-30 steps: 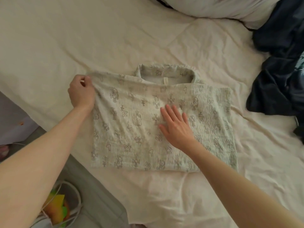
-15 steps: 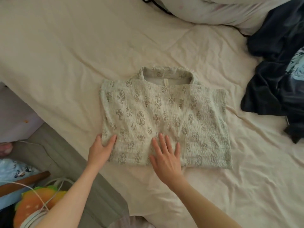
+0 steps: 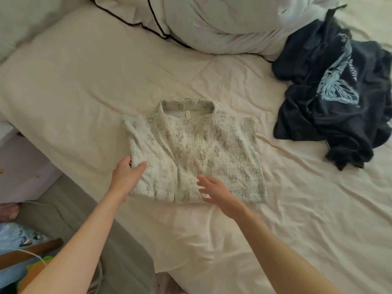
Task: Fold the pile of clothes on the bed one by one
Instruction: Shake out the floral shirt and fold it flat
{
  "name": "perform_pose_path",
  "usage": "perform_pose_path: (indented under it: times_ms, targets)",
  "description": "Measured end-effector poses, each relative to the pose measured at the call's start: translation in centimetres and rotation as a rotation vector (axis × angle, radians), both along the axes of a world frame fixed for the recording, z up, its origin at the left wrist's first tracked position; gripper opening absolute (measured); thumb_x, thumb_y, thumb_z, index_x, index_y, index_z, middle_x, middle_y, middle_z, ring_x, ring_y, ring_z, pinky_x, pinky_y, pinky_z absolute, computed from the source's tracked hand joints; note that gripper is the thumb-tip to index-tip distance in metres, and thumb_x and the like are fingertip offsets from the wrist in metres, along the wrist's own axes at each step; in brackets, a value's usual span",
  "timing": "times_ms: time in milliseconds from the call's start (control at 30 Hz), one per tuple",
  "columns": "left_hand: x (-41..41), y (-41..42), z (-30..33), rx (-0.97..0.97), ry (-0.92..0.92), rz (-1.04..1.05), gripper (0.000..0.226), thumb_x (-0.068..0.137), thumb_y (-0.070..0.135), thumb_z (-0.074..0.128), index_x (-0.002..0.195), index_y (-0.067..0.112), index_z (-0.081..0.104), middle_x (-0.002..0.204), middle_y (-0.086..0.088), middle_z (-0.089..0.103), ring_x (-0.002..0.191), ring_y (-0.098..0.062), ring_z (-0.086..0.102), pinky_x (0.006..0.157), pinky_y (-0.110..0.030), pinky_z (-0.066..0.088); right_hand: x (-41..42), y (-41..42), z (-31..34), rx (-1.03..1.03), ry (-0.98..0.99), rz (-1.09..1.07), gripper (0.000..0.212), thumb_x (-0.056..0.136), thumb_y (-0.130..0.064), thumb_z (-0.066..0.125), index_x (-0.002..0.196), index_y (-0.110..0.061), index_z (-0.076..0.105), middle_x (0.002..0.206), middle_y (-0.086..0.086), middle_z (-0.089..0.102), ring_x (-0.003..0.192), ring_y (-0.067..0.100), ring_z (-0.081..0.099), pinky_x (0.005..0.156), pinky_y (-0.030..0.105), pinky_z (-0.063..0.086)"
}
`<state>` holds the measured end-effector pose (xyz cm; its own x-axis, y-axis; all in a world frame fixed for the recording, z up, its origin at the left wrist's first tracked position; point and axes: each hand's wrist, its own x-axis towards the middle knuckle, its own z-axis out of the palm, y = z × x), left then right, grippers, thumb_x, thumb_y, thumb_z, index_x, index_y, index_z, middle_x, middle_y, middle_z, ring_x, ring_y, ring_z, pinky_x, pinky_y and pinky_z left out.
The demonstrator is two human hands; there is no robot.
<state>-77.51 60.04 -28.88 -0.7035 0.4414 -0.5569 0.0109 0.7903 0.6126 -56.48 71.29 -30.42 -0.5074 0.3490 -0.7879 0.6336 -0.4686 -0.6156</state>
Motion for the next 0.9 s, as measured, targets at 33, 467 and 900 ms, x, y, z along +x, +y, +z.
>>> perform_pose_path:
  times_ms: [33, 467, 900]
  targets:
    - [1.3, 1.6, 0.9, 0.036, 0.038, -0.03, 0.035, 0.091, 0.026, 0.058, 0.12, 0.007, 0.054, 0.117, -0.007, 0.061, 0.106, -0.025, 0.057, 0.088, -0.034, 0.046, 1.0, 0.5, 0.6, -0.047, 0.033, -0.072, 0.048, 0.1, -0.04, 0.04, 0.14, -0.013, 0.042, 0.137, 0.002, 0.051, 0.12, 0.017, 0.052, 0.098, 0.034, 0.045]
    - [18.6, 8.1, -3.0, 0.179, 0.062, -0.577, 0.041, 0.094, 0.023, 0.052, 0.135, 0.022, 0.048, 0.118, 0.006, 0.054, 0.108, -0.007, 0.051, 0.089, -0.016, 0.037, 12.3, 6.1, -2.4, -0.267, 0.119, -0.626, 0.025, 0.092, -0.043, 0.055, 0.105, -0.022, 0.06, 0.105, 0.003, 0.063, 0.095, 0.019, 0.063, 0.075, 0.035, 0.056]
    - [18.7, 2.4, -5.2, -0.074, 0.493, -0.598, 0.071, 0.089, 0.016, 0.062, 0.149, 0.015, 0.022, 0.157, -0.012, 0.012, 0.144, -0.03, 0.014, 0.115, -0.038, 0.02, 11.4, 7.0, -0.7, 0.256, 0.082, -0.566, 0.019, 0.088, 0.0, 0.051, 0.081, -0.015, 0.061, 0.086, 0.008, 0.063, 0.076, 0.018, 0.058, 0.069, 0.035, 0.049]
